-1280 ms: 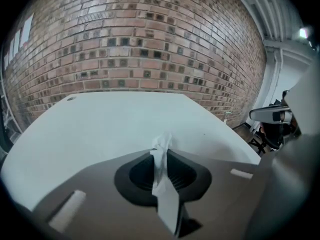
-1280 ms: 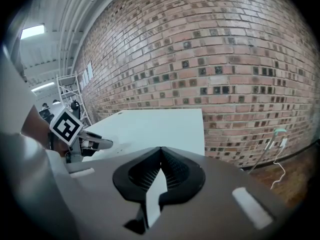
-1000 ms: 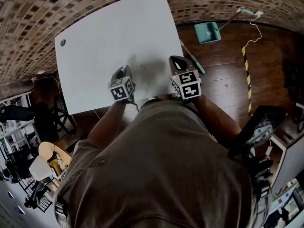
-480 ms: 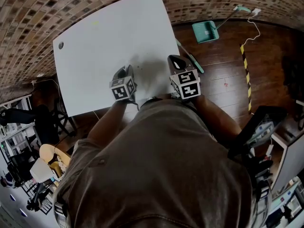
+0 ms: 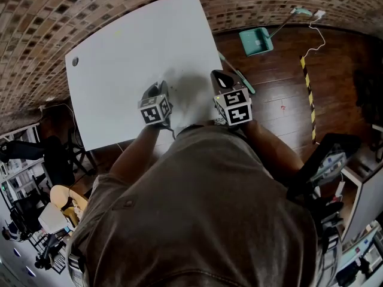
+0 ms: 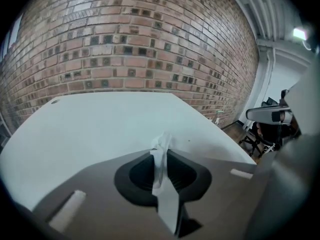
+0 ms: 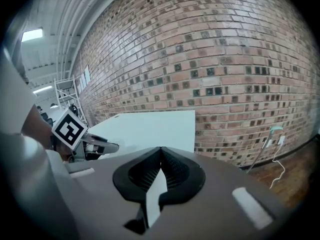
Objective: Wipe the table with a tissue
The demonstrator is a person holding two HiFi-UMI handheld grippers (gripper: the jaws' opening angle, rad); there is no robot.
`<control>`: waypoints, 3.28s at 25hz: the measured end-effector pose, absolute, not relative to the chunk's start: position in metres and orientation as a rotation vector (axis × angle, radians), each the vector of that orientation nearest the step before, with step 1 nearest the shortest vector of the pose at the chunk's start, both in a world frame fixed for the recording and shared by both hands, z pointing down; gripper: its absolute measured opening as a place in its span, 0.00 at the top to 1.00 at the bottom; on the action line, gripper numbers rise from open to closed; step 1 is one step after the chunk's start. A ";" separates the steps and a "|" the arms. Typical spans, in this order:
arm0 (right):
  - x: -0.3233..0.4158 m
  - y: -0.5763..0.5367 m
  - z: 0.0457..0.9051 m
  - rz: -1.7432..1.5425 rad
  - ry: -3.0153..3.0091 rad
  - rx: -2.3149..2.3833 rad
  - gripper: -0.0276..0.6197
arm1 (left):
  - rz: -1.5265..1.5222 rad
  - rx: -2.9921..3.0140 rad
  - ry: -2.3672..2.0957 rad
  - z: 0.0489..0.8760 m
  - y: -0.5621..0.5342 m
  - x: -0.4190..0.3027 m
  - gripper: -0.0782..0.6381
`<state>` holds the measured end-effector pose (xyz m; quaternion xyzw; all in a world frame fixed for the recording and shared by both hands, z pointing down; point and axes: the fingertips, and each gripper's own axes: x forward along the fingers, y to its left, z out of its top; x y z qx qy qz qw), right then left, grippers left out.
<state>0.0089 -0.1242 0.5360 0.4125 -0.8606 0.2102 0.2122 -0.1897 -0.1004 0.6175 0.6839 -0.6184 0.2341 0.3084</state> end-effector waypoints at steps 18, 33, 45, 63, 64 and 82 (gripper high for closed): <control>0.006 -0.122 0.536 0.585 -2.402 1.121 0.94 | 0.644 1.780 -1.669 0.618 -0.097 -0.207 0.84; 0.008 -0.117 0.538 0.589 -2.409 1.112 0.94 | 0.630 1.815 -1.607 0.622 -0.081 -0.180 0.84; 0.013 -0.113 0.541 0.585 -2.407 1.103 0.94 | 0.629 1.842 -1.575 0.626 -0.076 -0.162 0.84; 0.008 -0.110 0.540 0.571 -2.407 1.077 0.94 | 0.666 1.911 -1.500 0.620 -0.071 -0.140 0.84; 0.008 -0.110 0.539 0.572 -2.411 1.079 0.94 | 0.665 1.913 -1.497 0.620 -0.071 -0.139 0.84; -0.012 -0.137 0.536 0.536 -2.392 1.078 0.94 | 0.529 1.781 -1.731 0.595 -0.100 -0.240 0.84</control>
